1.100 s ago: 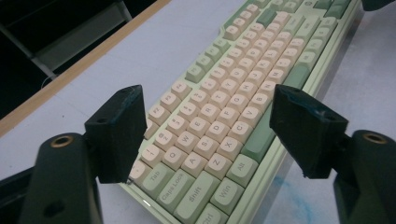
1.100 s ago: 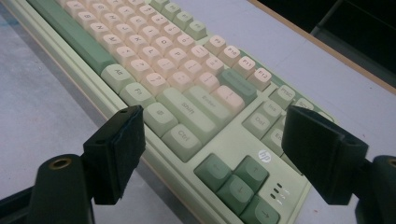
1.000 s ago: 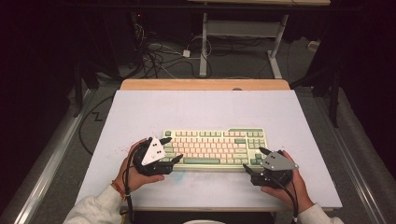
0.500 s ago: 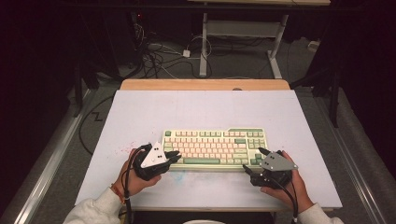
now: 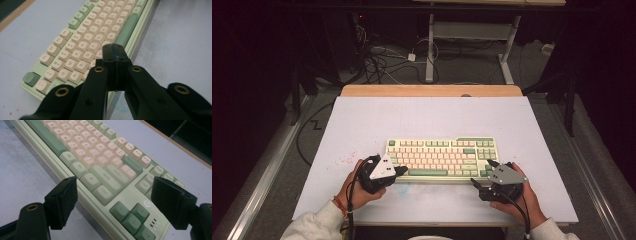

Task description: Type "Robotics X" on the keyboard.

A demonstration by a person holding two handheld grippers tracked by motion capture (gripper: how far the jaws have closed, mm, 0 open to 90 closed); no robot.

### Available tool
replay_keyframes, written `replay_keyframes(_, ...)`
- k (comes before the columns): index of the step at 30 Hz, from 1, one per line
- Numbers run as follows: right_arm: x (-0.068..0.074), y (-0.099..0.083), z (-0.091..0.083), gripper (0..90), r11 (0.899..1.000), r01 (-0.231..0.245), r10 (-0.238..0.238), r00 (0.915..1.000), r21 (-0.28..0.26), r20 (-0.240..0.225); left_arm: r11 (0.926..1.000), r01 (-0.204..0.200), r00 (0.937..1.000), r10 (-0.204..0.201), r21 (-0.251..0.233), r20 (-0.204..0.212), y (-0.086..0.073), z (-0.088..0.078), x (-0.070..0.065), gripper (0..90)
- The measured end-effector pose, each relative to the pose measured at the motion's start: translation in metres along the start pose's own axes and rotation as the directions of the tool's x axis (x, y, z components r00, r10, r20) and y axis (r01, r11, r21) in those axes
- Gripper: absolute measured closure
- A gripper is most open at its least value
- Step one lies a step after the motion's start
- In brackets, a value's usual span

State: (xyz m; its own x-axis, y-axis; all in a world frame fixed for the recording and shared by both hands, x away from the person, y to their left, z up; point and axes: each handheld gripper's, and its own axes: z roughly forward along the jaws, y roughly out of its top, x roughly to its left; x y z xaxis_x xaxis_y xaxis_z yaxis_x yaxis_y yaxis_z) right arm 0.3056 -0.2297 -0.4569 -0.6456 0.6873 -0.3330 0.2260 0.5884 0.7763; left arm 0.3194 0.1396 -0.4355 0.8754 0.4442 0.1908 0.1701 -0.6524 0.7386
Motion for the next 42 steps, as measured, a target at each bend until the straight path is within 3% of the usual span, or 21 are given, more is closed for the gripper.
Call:
replay_keyframes(14, -0.001, -0.001, 0.001, 21.8, 1.0, 0.004, -0.004, 1.0, 0.006, -0.001, 0.9985, -0.033, 0.9986, 0.032, 0.044, 0.043, 0.015, 0.028, 0.001, 88.0)
replay_keyframes(28, 0.0, -0.002, 0.003, 21.8, 1.0, 0.015, -0.015, 0.9998, 0.02, -0.011, 0.9919, -0.072, 0.9944, 0.063, 0.105, 0.085, 0.027, 0.062, 0.0, 88.0)
replay_keyframes(36, 0.0, -0.003, 0.003, 21.7, 1.0, 0.02, -0.02, 0.9997, 0.022, -0.013, 0.9841, -0.096, 0.9934, 0.086, 0.149, 0.076, 0.03, 0.069, -0.001, 87.8)
replay_keyframes(40, 0.001, -0.003, 0.004, 21.7, 0.999, 0.025, -0.025, 0.9996, 0.026, -0.016, 0.9834, -0.104, 0.9929, 0.094, 0.149, 0.072, 0.03, 0.068, -0.001, 87.7)
replay_keyframes(42, 0.001, -0.003, 0.004, 21.7, 0.999, 0.026, -0.026, 0.9995, 0.026, -0.017, 0.9874, -0.098, 0.9933, 0.089, 0.124, 0.074, 0.032, 0.063, 0.0, 86.6)
